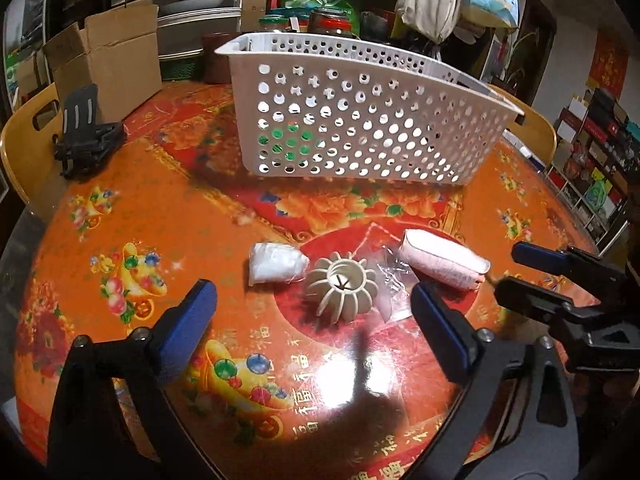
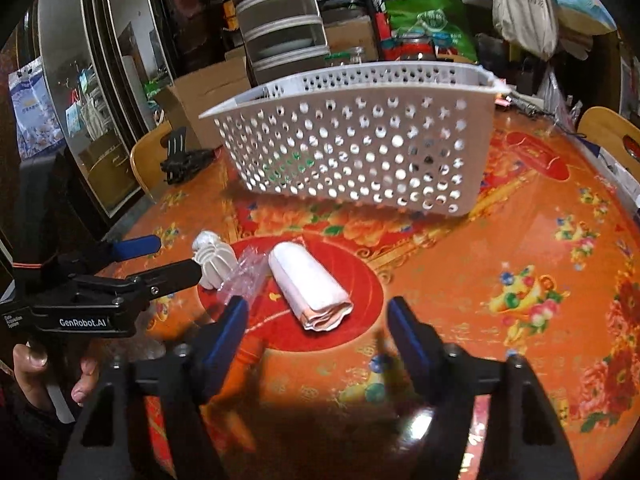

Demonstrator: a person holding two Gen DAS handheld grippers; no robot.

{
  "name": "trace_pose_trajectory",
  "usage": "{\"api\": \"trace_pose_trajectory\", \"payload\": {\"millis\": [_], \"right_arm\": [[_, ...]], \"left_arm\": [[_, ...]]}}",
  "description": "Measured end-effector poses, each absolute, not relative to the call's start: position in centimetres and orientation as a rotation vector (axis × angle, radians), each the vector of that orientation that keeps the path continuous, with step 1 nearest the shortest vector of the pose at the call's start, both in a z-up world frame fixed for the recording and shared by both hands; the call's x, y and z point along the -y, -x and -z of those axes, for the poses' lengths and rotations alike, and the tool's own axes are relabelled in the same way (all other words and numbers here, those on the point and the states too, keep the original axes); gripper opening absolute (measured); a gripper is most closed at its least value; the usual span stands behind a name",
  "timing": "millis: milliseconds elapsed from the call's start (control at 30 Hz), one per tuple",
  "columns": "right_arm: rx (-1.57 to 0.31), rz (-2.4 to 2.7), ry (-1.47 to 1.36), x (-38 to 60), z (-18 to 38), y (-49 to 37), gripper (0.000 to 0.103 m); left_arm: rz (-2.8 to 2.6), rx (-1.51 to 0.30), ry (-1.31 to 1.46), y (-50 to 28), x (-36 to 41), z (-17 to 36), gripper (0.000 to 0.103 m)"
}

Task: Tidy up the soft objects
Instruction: 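Lower the left gripper to the white gear piece while the right gripper approaches the rolled towel, then close the right gripper on the rolled towel and lift while the left gripper grasps the gear piece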

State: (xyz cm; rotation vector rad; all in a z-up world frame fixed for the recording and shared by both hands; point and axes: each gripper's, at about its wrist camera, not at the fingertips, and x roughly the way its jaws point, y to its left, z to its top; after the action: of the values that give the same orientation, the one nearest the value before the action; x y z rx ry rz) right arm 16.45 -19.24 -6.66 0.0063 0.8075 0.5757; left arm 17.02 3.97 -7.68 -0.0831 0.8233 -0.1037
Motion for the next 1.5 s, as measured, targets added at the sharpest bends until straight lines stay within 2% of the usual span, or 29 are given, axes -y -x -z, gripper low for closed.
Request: {"api": "trace_pose_trajectory", "payload": {"millis": [167, 233, 533, 800, 1267, 1300, 1333, 1367, 1500], "right_arm": [[-0.832, -0.587, -0.005, 18.6, 7.8, -17.1, 0.059], [-0.844, -0.596, -0.008, 18.5, 8.2, -17.4, 0.054], [-0.854, -0.616, -0.016, 18.2, 8.5, -17.5, 0.049], [-0.875, -0.624, -0.018, 18.0, 8.8, -17.7, 0.048], [-0.881, -0.608, 0.012, 16.8, 8.8, -18.8, 0.048], [-0.881, -0.609, 0.016, 16.7, 8.8, -18.8, 0.046], [-0.879, -0.603, 0.023, 16.7, 8.8, -18.7, 0.038], [-0.879, -0.600, 0.027, 16.6, 8.8, -18.7, 0.034], [-0.871, -0.617, 0.026, 16.6, 8.8, -18.3, 0.032]], "left_arm": [[0.105, -0.841, 0.050, -17.6, -3.3, 8.5, 0.079], [0.106, -0.848, 0.044, -17.7, -3.2, 8.9, 0.076], [0.115, -0.829, 0.018, -17.7, -2.7, 9.0, 0.068], [0.157, -0.837, -0.011, -17.6, -1.9, 9.2, 0.042], [0.162, -0.836, -0.011, -17.4, -1.8, 9.2, 0.041], [0.161, -0.836, -0.011, -17.4, -1.8, 9.2, 0.041], [0.161, -0.836, -0.011, -17.4, -1.8, 9.2, 0.041], [0.162, -0.836, -0.011, -17.4, -1.8, 9.2, 0.041], [0.159, -0.837, 0.003, -17.5, -2.1, 9.2, 0.041]]}}
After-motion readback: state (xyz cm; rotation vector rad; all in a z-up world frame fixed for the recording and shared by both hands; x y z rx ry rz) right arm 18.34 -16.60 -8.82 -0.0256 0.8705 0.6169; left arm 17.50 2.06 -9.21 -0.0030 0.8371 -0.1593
